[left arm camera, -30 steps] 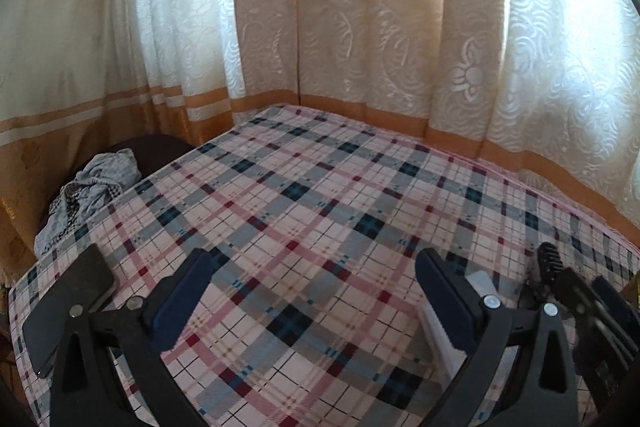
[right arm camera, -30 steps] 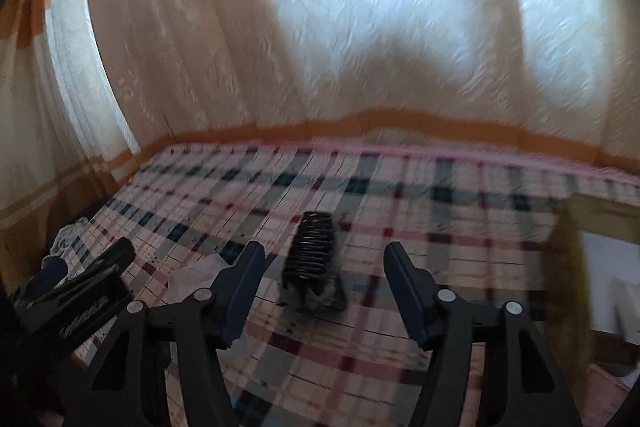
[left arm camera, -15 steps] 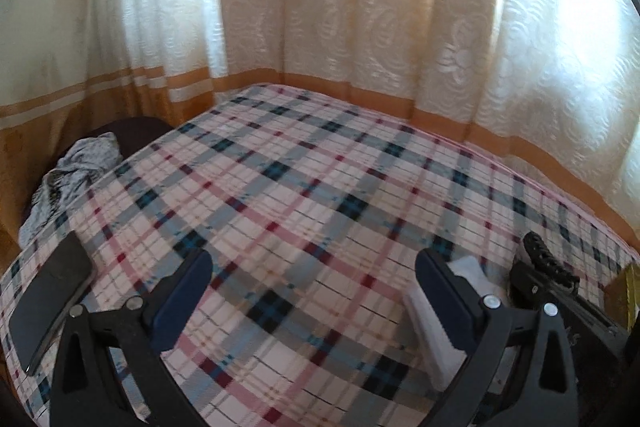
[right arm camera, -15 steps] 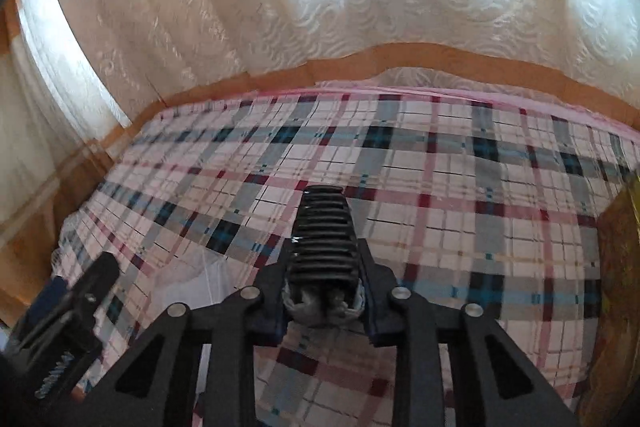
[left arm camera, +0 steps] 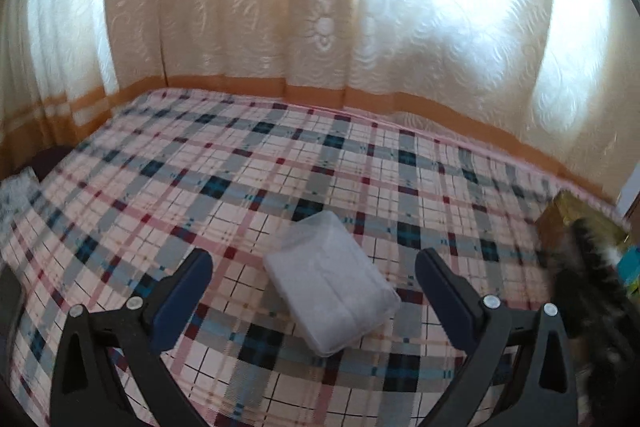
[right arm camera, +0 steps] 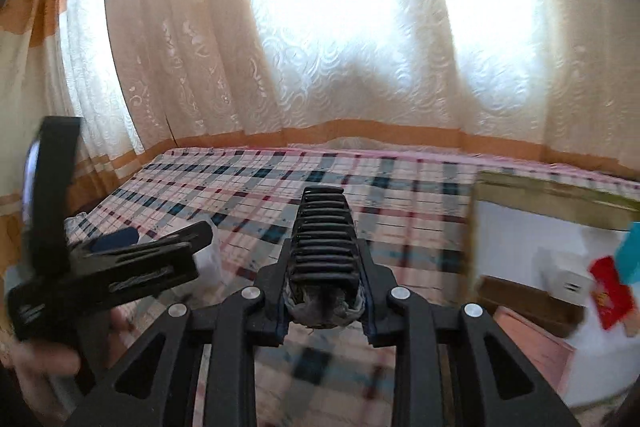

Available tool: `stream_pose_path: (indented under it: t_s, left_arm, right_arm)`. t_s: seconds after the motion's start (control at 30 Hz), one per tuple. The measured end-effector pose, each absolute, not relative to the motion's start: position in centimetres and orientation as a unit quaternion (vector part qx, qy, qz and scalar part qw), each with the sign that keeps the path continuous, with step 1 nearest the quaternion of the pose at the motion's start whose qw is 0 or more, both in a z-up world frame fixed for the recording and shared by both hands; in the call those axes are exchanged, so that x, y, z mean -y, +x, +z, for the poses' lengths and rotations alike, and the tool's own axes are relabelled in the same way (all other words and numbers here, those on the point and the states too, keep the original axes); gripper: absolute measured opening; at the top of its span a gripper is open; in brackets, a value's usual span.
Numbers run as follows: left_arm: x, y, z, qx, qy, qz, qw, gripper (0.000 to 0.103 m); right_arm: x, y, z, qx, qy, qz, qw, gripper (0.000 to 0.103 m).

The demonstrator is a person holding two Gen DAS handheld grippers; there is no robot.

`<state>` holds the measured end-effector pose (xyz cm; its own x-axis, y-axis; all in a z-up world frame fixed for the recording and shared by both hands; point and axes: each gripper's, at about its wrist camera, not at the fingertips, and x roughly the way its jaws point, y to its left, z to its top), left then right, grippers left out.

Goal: Organize rigid objects
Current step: 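Close the left gripper on the clear plastic box and lift it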

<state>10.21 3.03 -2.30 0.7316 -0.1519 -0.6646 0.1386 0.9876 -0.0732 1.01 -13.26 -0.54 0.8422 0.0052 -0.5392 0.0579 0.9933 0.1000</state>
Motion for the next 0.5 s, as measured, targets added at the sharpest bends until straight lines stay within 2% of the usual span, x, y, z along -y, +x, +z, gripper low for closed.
stream_pose_path:
  t_s: [0.1,0.2,0.33,0.5]
  left_arm:
    - [-2.2,10.3,-2.5,-0.364,0.014,-0.079,0.928,0.102]
    - [-2.4,11.0,-3.0,-0.386,-0.003,-0.081,0.919,0.101]
    - [-2.4,12.2,-4.4,-0.43,-0.008,-0.066,0.9,0.086]
    - [-2.0,12.3,-4.8,-0.442,-0.003,-0.058,0.895,0.082]
  right_arm:
    - [13.9,-0.7,-0.2,-0.267,0.043,-0.026,0.962,0.03]
    - [14.3,-1.5,-0.2,-0.267,0.051,-0.026,0.962,0.03]
    - [14.0,-1.5,-0.2,-0.269,0.047,-0.023,0.962,0.03]
    - [13.7,-1.7,-0.1,-0.265,0.039,-0.019,0.963,0.03]
